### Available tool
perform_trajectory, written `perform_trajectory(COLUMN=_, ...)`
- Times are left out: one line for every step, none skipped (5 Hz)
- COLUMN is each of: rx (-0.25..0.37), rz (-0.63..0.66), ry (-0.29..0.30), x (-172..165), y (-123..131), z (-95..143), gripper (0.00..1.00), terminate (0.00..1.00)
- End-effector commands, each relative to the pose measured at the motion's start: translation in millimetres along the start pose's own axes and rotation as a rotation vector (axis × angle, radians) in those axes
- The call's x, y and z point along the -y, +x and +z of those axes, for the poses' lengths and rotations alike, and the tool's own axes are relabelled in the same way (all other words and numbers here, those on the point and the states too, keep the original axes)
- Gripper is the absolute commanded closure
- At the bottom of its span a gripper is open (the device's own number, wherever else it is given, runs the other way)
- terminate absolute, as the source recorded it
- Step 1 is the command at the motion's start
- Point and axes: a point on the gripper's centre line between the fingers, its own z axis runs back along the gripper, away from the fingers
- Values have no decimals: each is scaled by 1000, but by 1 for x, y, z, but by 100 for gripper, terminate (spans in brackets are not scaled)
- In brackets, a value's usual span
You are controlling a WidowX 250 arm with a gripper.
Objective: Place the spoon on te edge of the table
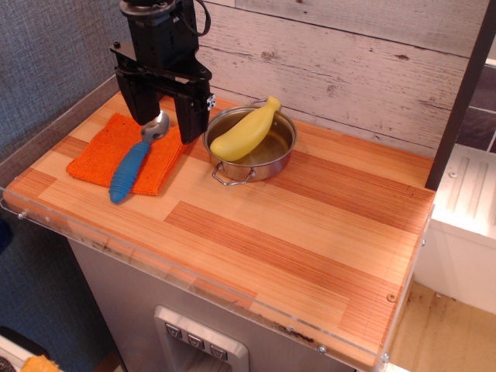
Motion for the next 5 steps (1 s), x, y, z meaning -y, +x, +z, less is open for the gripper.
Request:
perform_trajectory(rx=0, rz=0, ry=0, x=0, y=0, z=0, gripper=0, terminate=0)
perform_trajectory(rx=8, rz=46, ry=47, x=-18, y=-14, z=-3, gripper=0, terminate=0)
perform_trajectory(rx=-10, rz=73, ry=54, x=-33, y=-17, z=-15, gripper=0, terminate=0)
perform_trajectory(rx=-6, rz=109, ry=74, x=-48, y=-17, z=-24, gripper=0, terminate=0)
perform_trajectory(rx=8, rz=172, ry=73, x=-58, y=-15, z=-39, gripper=0, terminate=0)
